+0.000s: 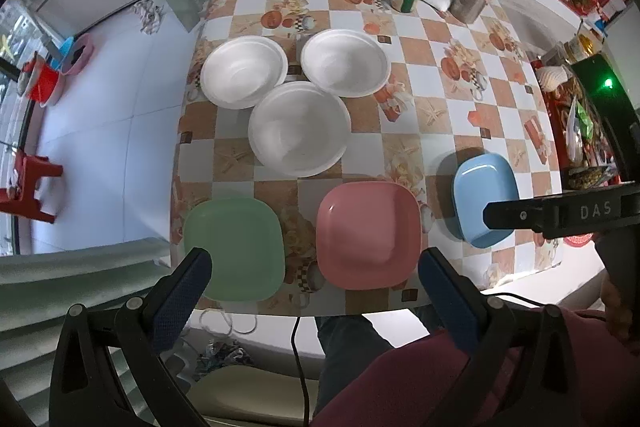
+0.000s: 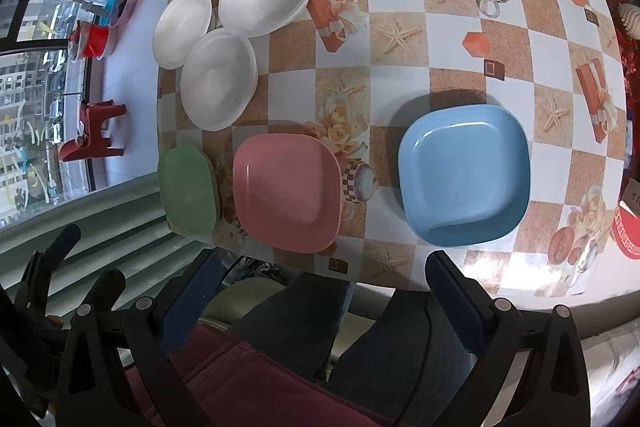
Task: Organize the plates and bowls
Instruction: 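Move both grippers toward the pink square plate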
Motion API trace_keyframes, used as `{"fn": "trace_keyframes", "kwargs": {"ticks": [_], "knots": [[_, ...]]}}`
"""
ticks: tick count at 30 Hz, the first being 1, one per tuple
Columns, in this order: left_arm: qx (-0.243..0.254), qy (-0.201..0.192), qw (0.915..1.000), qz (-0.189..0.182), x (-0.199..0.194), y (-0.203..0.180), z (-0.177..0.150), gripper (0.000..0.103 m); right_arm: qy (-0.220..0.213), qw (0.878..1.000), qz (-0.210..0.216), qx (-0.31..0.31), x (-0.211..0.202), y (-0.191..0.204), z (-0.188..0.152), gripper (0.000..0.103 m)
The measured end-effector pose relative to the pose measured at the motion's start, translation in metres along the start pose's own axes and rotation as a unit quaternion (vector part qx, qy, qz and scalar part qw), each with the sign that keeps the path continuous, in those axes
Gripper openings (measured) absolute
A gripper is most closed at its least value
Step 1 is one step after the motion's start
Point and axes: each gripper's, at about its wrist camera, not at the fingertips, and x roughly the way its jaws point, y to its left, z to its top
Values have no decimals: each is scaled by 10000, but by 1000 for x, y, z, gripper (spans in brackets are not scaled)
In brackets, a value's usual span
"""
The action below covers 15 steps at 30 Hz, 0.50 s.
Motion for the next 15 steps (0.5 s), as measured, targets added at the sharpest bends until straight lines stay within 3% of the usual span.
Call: {"fn": "trace_keyframes", "kwargs": {"ticks": [9, 15], "knots": [[-460, 322, 9976, -408, 17, 26, -6, 103, 102, 9999, -41, -104, 11, 8, 1, 103], [-483, 672, 9958, -381, 39, 31, -13, 103, 398, 9992, 68, 78, 30, -1, -8, 103]]}}
